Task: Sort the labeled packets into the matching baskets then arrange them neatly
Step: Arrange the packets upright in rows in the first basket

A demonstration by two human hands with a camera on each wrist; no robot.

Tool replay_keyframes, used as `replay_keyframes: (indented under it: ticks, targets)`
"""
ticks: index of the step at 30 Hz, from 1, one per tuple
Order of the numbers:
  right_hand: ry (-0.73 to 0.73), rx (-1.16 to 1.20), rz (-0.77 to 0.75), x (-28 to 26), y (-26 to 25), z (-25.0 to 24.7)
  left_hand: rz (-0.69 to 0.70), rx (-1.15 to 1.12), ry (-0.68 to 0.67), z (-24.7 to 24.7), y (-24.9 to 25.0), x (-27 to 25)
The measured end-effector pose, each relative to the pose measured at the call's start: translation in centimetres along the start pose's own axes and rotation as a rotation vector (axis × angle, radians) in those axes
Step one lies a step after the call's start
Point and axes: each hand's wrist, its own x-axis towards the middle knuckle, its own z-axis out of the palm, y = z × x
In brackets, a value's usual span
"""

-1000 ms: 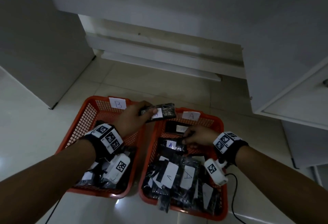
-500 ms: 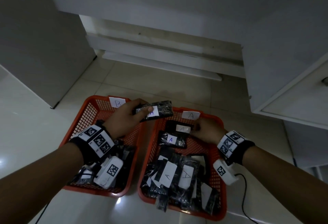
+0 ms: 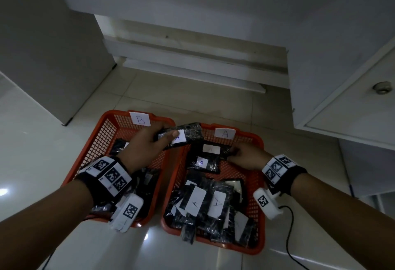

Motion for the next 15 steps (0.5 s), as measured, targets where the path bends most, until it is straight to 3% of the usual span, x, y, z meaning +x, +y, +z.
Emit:
replay_keyframes:
  ticks: [7, 12, 15]
  targets:
    - [-0.066, -0.251, -0.141, -1.2, 0.3, -0.2, -0.007, 0.055, -0.017, -1.0, 0.2, -1.9]
    - [-0.352, -0.375, -0.155, -1.8, 0.4, 0.5, -0.059, 0.007, 0.042, -2.0, 1.7, -2.3]
    - [-0.362, -0.459, -0.188, -2.1, 0.8, 1.6, -0.045, 0.023, 0.035, -1.6, 2.1, -2.6]
